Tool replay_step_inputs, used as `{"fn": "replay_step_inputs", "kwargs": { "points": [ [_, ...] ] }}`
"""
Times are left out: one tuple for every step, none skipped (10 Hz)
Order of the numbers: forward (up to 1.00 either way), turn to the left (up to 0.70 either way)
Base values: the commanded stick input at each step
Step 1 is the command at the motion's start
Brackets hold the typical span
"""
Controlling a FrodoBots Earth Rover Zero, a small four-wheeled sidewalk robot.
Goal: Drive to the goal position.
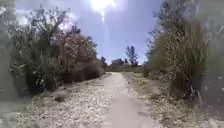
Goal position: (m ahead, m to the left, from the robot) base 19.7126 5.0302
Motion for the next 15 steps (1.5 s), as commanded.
{"fn": "replay_step_inputs", "kwargs": {
  "points": [
    [0.7,0.0],
    [0.7,0.0],
    [0.7,0.0],
    [0.7,0.0],
    [0.7,0.0],
    [0.7,0.0],
    [0.7,0.0],
    [0.7,0.0],
    [0.7,0.0],
    [0.7,0.0],
    [0.7,0.0],
    [0.7,0.0],
    [0.7,0.0],
    [0.7,0.0],
    [0.7,0.0]
  ]
}}
